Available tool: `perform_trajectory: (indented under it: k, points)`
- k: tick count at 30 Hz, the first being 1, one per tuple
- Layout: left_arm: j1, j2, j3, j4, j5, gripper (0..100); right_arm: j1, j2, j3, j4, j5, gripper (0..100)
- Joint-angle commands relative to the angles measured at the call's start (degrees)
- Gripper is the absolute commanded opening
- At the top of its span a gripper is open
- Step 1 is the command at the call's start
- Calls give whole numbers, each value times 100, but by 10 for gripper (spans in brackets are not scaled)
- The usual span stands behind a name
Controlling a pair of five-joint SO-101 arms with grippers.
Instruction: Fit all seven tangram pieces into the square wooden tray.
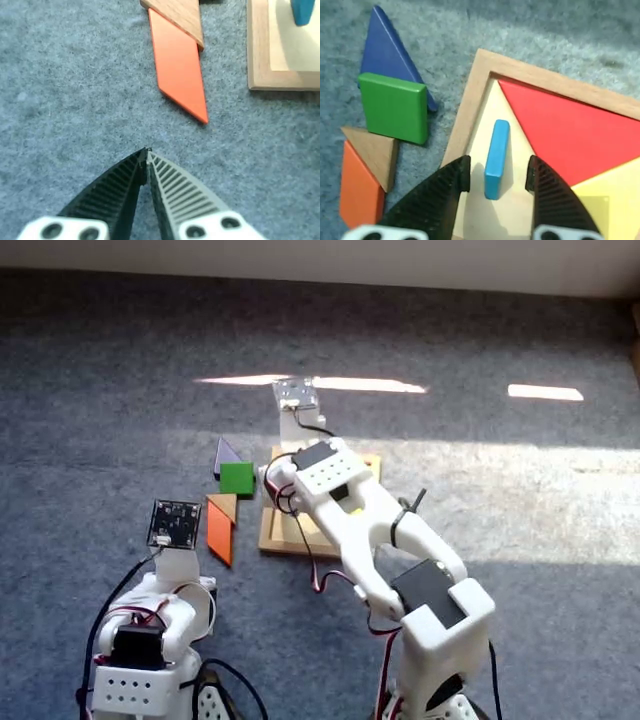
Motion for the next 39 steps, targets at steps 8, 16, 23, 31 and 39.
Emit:
perform_trajectory:
  k: [8,16,23,31,39]
  points:
    - [40,-180,110,26,-53,6,338,-347,-374,242,484,191]
    - [40,-180,110,26,-53,6,338,-1209,-347,497,492,191]
    - [40,-180,110,26,-53,6,286,-1262,-374,497,492,94]
    - [40,-180,110,26,-53,6,-4,-1209,-338,479,457,5]
    - [40,-180,110,26,-53,6,31,-637,-374,409,466,5]
